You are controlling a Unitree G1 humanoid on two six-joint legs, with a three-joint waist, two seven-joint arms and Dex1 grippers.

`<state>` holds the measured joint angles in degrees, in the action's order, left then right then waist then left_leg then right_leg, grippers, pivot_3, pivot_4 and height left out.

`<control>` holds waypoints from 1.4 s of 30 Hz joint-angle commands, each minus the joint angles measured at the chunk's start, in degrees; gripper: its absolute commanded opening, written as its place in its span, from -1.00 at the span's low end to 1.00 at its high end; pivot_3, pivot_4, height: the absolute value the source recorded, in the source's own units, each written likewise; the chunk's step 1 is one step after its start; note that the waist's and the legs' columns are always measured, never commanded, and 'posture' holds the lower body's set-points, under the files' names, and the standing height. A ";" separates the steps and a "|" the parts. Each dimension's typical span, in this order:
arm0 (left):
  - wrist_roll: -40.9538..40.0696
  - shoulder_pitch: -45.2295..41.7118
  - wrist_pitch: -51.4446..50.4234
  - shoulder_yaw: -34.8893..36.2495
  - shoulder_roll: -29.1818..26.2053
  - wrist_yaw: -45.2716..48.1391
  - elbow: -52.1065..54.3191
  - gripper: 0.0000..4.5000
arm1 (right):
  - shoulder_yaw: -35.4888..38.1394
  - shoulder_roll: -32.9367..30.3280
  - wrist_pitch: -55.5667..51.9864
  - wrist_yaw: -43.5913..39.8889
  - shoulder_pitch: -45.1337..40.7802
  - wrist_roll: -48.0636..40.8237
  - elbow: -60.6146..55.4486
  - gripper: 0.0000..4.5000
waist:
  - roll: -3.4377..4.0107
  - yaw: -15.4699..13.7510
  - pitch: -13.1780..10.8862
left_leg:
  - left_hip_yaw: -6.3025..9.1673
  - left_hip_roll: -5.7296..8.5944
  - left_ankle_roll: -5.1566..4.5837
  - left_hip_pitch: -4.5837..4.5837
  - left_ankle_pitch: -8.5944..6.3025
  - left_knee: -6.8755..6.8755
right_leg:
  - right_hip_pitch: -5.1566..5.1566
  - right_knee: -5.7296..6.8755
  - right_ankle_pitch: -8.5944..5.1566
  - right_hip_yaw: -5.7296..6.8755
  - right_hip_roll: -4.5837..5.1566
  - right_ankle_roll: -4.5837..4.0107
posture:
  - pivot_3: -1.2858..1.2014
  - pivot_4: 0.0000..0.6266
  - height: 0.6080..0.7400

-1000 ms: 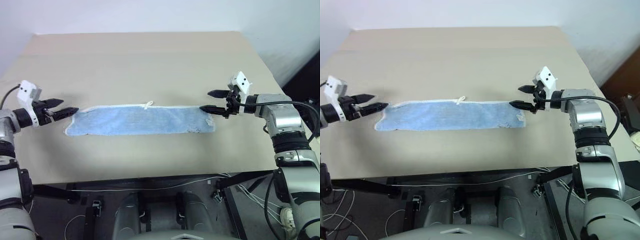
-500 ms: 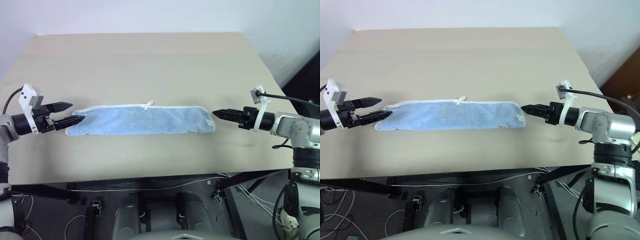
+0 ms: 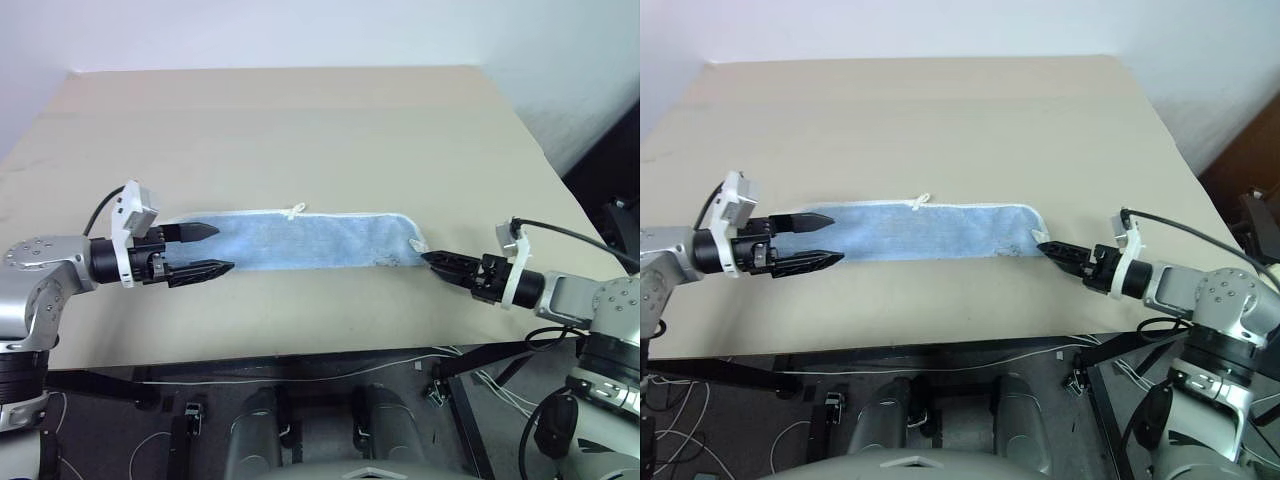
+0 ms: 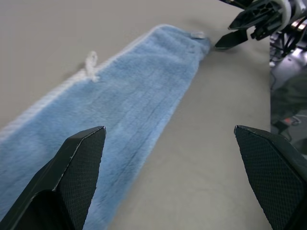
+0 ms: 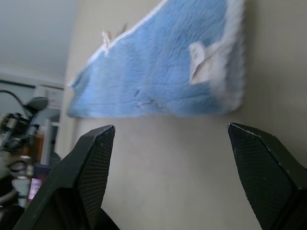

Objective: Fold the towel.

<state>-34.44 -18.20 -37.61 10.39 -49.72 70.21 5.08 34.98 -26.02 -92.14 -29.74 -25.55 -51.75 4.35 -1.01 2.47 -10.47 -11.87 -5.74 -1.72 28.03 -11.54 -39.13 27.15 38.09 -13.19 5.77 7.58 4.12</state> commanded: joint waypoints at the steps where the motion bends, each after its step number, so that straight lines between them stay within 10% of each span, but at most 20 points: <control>1: 0.40 -0.71 2.01 -1.53 0.94 -0.70 2.59 1.00 | 5.52 4.64 -0.36 9.50 -2.32 -0.73 0.73 0.75 | -0.01 -0.02 0.00 | 0.01 0.00 0.00 -0.01 0.00 0.01 | -0.01 -0.01 0.00 0.00 -0.01 0.00 | 0.03 -0.52 0.27; 13: 2.60 1.70 5.17 -4.03 0.79 -1.45 4.73 1.00 | 13.15 11.69 -0.36 24.32 -6.12 -1.99 2.69 0.75 | 0.05 0.05 0.11 | -0.26 -0.08 0.02 -0.15 -0.01 0.35 | 0.13 -0.15 0.10 -0.01 -0.01 -0.12 | 0.03 -0.52 0.27; 26: 4.28 2.54 6.74 -4.91 0.92 -2.59 4.41 1.00 | 17.17 11.96 -0.36 33.93 -6.01 -10.32 4.22 -0.98 | 0.15 0.05 0.46 | -0.34 0.09 0.54 -0.60 0.33 1.72 | -0.07 -1.17 0.31 -0.10 -0.18 -0.44 | 0.03 -0.52 0.27; 42: 5.00 -1.07 7.21 -5.54 2.14 -2.85 0.12 1.00 | 11.65 -4.26 1.17 25.29 0.46 -23.00 6.65 -0.98 | 0.16 -0.03 0.46 | -0.08 0.04 0.49 -0.66 0.33 1.61 | -0.25 -1.22 0.29 -0.05 -0.36 -0.39 | 0.03 -0.52 0.27</control>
<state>-29.82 -18.67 -31.75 4.67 -47.39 67.32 5.02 46.19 -28.63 -91.63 -3.12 -25.23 -73.48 12.09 -0.85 2.44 -10.01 -11.94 -5.72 -1.23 27.37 -11.21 -37.53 26.90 36.87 -12.90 5.72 7.21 3.73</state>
